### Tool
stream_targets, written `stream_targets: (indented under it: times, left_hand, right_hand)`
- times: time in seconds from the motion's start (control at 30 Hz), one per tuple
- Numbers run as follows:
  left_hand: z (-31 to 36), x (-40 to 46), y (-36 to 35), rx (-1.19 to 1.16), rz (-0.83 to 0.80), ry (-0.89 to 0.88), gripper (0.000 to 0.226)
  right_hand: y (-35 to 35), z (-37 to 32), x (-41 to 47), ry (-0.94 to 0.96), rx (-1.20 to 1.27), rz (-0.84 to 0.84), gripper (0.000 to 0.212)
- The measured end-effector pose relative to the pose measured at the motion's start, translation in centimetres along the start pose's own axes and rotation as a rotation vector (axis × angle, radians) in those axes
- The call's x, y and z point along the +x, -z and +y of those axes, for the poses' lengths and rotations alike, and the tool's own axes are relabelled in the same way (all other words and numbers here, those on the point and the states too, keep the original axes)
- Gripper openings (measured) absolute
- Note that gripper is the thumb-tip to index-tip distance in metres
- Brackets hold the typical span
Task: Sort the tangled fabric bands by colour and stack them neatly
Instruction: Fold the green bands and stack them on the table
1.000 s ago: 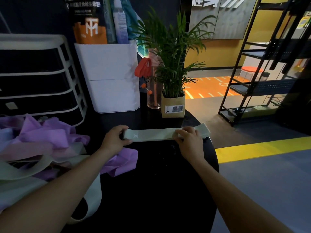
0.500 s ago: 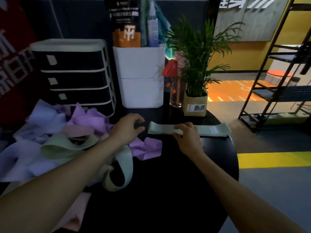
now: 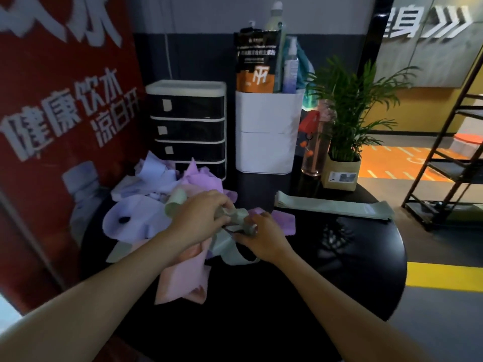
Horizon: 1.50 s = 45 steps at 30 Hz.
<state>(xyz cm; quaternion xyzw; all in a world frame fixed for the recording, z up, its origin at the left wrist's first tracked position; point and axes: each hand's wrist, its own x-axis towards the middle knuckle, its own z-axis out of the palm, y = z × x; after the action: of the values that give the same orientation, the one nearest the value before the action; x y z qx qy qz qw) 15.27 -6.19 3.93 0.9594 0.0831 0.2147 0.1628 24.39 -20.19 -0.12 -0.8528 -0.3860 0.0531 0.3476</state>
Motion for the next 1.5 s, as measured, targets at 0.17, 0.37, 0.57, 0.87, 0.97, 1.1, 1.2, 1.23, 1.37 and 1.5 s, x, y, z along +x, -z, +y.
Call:
stream_targets:
  times: [0.17,0.37,0.57,0.87,0.97,1.1,1.2,1.23,1.37,1.5]
  left_hand:
    - [-2.3,-2.1,0.2,0.003,0.007,0.110,0.025]
    - [-2.0,-2.7,0.5,0.075,0.089,0.177,0.036]
    - [-2.1,-2.9,-0.1,-0.010,0.134,0.169,0.020]
    - [-3.0,-2.6,0.5,-0.223,0.129,0.203,0.010]
    - [-1.5,-1.2,1.6,-0.307,0.193,0.165,0.013]
    - [2.2,0.7,4.1,-0.531,0.229,0.163,0.015]
    - [3.7,1.8,5.7,-0.661,0.252,0.114,0.010]
    - [4.1,2.1,6.2,-0.729,0.253,0.101,0.010]
    - [5.4,2.9,7.8,-0.958,0.261,0.079,0.021]
    - [6.4,3.8,9.3,-1.044,0.285,0.076,0.019]
  right_hand:
    - [-0.1,-0.3,0.1,-0.065,0.016,0.031,0.039]
    - [-0.3,-0.9,0.6,-0.038,-0.019,0.077,0.036]
    - [-1.0,-2.8,1.8,0.057,-0.162,0.045,0.041]
    - [-0.4,-4.7,2.4,0.203,0.009,0.225,0.017]
    - [1.8,-6.1,2.4,0.247,0.093,0.303,0.023]
    - [5.2,-8.0,2.5,0.261,0.240,0.355,0.019]
    - [7.4,-8.6,2.9,0.259,0.334,0.363,0.012]
    - [8.1,-8.8,3.0,0.267,0.368,0.348,0.010]
    - [10.8,-9.9,2.8,0.358,0.369,0.283,0.022]
    - [12.8,-10.8,2.4,0.423,0.371,0.228,0.026]
